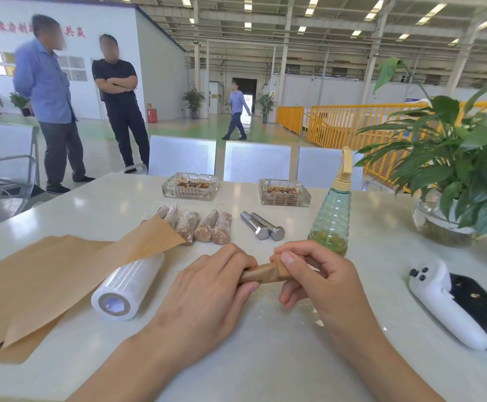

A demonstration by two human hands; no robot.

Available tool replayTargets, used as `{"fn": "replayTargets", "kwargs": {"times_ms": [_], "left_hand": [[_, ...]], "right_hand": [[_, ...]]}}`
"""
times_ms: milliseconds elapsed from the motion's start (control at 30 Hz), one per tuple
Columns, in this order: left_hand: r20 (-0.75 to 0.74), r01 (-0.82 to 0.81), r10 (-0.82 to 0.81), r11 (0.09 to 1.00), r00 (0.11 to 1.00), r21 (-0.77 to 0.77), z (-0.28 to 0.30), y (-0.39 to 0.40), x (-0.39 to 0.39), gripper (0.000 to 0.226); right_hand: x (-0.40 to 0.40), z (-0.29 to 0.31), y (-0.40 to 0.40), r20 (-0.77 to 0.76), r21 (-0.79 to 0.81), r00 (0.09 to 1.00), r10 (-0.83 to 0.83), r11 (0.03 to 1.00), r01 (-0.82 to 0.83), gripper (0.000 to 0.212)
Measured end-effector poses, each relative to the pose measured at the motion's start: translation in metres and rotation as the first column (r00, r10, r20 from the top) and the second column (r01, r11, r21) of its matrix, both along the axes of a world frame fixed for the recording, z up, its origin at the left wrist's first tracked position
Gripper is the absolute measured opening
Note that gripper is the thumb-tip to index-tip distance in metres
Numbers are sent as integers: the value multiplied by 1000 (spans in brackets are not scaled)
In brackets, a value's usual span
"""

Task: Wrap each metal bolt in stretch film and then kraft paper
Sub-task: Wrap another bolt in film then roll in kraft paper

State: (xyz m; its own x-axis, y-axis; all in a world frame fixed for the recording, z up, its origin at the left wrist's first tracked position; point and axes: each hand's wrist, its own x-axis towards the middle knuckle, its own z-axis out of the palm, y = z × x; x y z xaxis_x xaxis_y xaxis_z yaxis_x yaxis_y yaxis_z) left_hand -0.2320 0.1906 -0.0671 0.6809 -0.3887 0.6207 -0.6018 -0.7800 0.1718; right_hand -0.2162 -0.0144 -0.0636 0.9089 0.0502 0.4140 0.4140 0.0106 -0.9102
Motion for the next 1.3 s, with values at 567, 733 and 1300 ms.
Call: {"fn": "replayTargets", "kwargs": {"times_ms": [567, 733, 1300], "left_hand": [[97, -59, 54, 997, 994, 51, 3, 3, -1, 25], [126, -49, 41, 996, 991, 68, 3, 2, 1, 23], [-93, -140, 105, 737, 990, -662, 6, 11, 15, 72]], "right_hand": [[5, -4, -4, -147, -100, 970, 192, 973, -208, 6], [2, 1, -3, -118, -28, 965, 235, 970, -240, 15], [6, 7, -14, -244, 323, 954, 175, 942, -91, 17]]}}
